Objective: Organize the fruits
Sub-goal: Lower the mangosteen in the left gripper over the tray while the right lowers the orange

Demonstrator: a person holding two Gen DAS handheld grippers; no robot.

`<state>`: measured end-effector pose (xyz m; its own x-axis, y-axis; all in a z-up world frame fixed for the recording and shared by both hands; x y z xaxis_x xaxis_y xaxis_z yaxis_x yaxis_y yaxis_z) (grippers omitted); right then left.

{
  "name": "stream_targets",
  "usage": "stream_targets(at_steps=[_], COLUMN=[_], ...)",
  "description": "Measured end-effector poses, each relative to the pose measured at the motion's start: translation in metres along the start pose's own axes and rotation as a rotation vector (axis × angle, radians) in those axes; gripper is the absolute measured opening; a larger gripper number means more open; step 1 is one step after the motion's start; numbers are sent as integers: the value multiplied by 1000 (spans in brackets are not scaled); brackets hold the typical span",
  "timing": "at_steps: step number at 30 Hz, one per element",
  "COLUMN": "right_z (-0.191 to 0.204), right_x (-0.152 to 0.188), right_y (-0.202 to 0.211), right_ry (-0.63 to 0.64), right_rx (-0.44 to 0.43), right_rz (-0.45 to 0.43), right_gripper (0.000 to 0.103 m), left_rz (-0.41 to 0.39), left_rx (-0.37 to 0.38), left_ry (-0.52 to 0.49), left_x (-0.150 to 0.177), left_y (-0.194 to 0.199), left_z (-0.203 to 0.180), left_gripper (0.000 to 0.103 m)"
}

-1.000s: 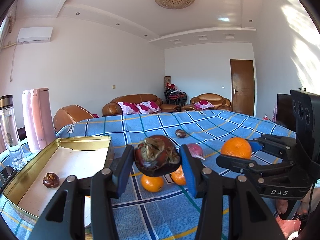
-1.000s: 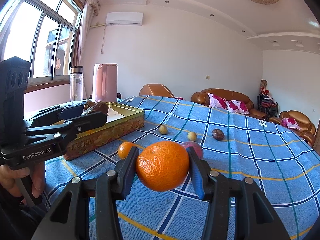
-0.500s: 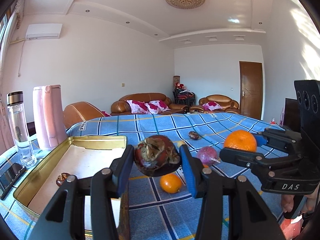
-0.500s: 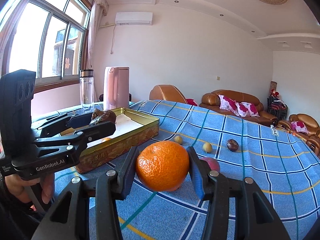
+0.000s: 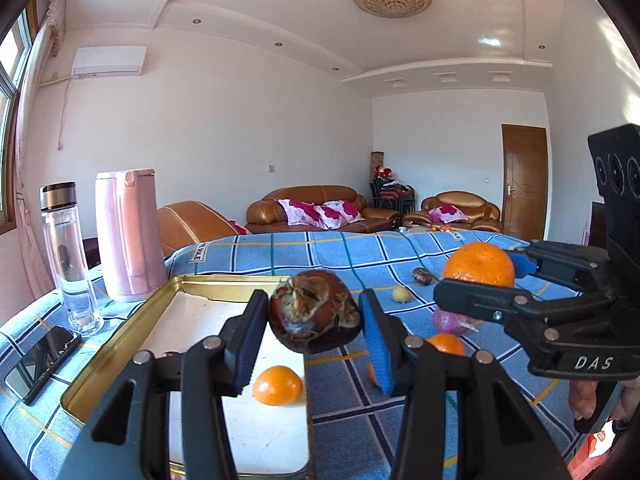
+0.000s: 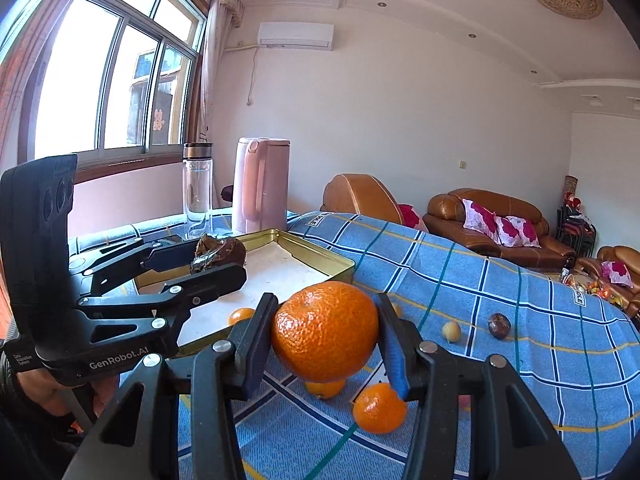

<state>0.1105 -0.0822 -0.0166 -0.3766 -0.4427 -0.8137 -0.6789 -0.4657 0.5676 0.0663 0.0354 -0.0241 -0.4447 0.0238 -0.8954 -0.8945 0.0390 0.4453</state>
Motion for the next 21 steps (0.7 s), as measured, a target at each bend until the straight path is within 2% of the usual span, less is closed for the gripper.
stream_targets(at_steps=[7,21], right_z=[18,54], right_x=[-20,-52], right_y=[-11,-44], right_ry=[46,97], right_rx=[-23,-86], right_rz=[-3,35], right_gripper=[50,50], left_rz=[-7,56], left_rx=[-64,-132], left_ry=[21,79], left_x=[-2,4], left_y=[4,-5], left_z=[24,64], left_gripper=[48,48])
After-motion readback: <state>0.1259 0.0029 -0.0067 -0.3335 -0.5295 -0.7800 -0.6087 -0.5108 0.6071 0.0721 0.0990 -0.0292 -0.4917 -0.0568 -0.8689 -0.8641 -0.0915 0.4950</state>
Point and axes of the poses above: each gripper's, at about its wrist camera, not at the fingertips, and y roughly against the way its jaws point, z to its left, x to its underside, the point moved 4 cm from there along -y, roughly the way its jaws point, and after that the axes turned 14 degrees about z, right-handed, at the moved point
